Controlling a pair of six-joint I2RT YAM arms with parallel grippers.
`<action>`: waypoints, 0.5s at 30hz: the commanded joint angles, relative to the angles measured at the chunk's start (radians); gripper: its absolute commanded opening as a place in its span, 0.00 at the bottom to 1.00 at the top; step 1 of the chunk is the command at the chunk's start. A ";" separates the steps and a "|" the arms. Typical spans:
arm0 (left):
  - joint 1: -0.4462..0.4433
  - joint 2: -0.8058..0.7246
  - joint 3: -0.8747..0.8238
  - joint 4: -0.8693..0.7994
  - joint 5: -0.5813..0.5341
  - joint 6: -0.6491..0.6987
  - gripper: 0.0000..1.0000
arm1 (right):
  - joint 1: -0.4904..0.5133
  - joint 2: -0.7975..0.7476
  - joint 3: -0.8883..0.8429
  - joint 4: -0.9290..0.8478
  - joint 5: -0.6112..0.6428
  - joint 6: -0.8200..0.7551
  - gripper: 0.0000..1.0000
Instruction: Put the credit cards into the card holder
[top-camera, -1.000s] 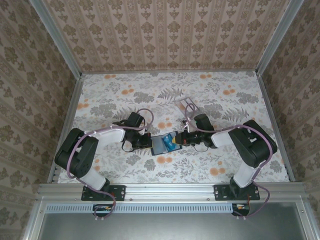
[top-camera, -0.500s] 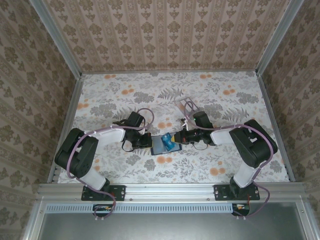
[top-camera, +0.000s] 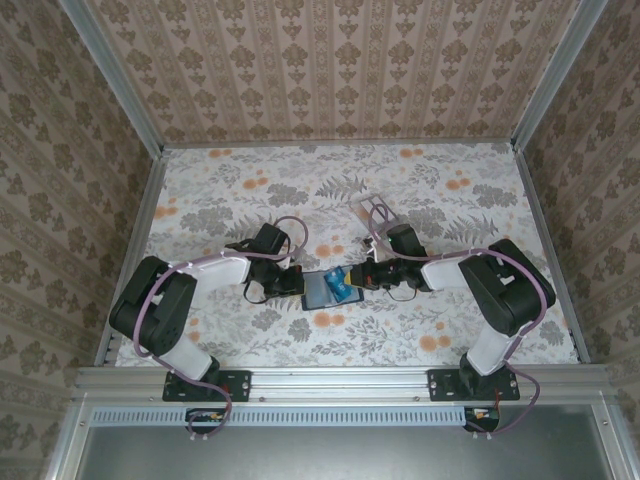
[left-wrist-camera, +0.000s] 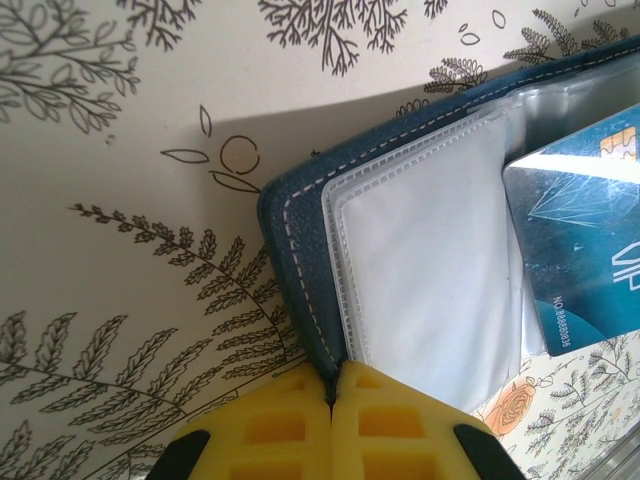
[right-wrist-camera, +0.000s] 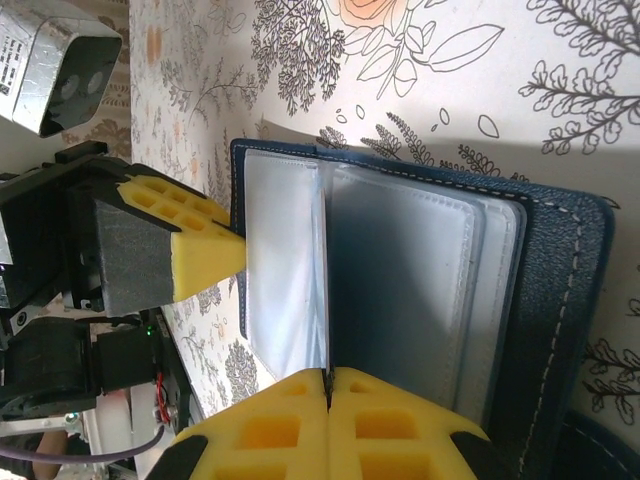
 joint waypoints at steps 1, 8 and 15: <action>0.006 -0.005 -0.021 -0.011 -0.022 0.016 0.01 | -0.011 -0.007 -0.020 0.002 0.030 -0.001 0.00; 0.006 -0.003 -0.021 -0.009 -0.022 0.015 0.01 | -0.008 -0.015 -0.026 0.001 0.035 -0.009 0.00; 0.006 0.007 -0.016 0.002 -0.016 0.011 0.01 | -0.004 0.023 -0.020 0.053 -0.012 0.037 0.00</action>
